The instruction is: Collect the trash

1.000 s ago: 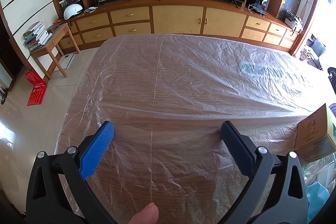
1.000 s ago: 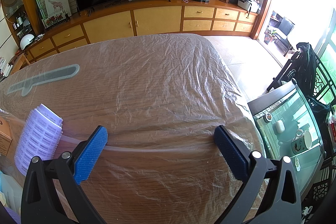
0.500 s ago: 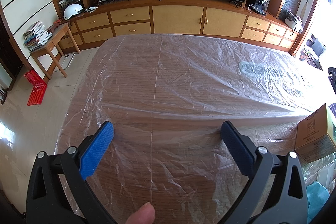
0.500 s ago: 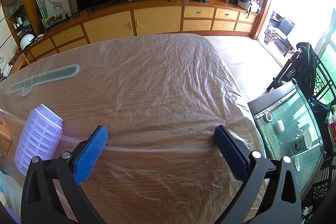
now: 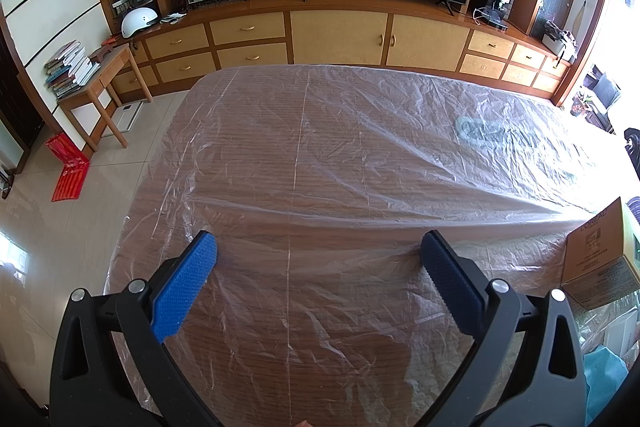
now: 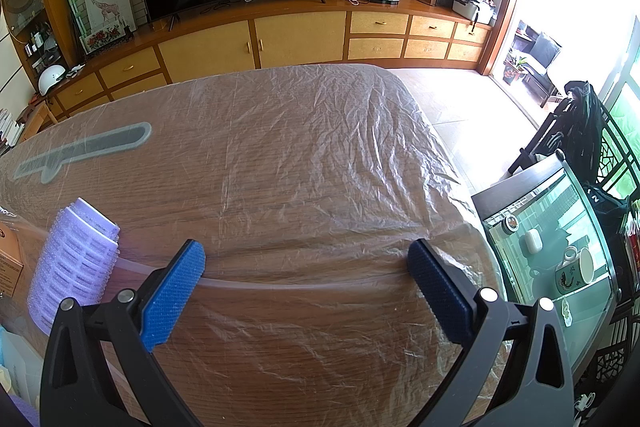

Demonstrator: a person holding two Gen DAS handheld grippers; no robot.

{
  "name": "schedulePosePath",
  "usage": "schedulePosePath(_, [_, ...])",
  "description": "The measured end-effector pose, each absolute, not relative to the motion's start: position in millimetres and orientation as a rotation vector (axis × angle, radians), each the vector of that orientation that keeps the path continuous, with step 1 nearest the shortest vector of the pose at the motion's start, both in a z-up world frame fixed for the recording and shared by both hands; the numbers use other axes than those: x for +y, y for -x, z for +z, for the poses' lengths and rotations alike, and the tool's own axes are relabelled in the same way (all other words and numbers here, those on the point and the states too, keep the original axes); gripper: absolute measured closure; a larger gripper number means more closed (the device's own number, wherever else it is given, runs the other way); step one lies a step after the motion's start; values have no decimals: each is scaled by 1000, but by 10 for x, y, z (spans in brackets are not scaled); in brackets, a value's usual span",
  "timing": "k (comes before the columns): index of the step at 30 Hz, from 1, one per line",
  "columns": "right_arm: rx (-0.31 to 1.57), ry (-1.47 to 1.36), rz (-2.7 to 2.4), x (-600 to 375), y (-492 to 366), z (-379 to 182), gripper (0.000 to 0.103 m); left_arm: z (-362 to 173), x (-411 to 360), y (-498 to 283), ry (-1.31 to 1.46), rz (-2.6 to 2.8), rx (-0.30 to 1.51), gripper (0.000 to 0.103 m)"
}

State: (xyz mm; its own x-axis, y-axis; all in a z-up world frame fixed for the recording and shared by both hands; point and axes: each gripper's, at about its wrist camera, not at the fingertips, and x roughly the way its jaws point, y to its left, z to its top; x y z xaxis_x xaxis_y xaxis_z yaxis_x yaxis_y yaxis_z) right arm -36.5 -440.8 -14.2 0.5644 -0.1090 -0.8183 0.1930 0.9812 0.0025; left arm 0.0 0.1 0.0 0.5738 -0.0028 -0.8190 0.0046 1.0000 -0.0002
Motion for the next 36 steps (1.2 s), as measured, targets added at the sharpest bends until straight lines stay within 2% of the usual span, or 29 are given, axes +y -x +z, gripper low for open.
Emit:
schedulePosePath(12, [959,-96,-182,-4411,357,-154,4,23,7,27,15,-52,950,2])
schedulePosePath(15, [1029,-126,-199,-4411,331,-142,4,159,4,143,74,-109,909,2])
schedulePosePath(20, [976,-51,-224,-4178,416,167,4,400,-88,374,78,-171,905,2])
schedulePosePath(24, [928,-84,-146,-4022,475,437,4,559,-322,623,46,-239,864,2])
schedulePosePath(29, [971,-75,-57,-3701,346,596,4,757,-749,593,-52,-378,841,2])
schedulePosePath(36, [1116,-96,-17,-3459,194,346,4,653,-1371,472,-203,-588,915,2])
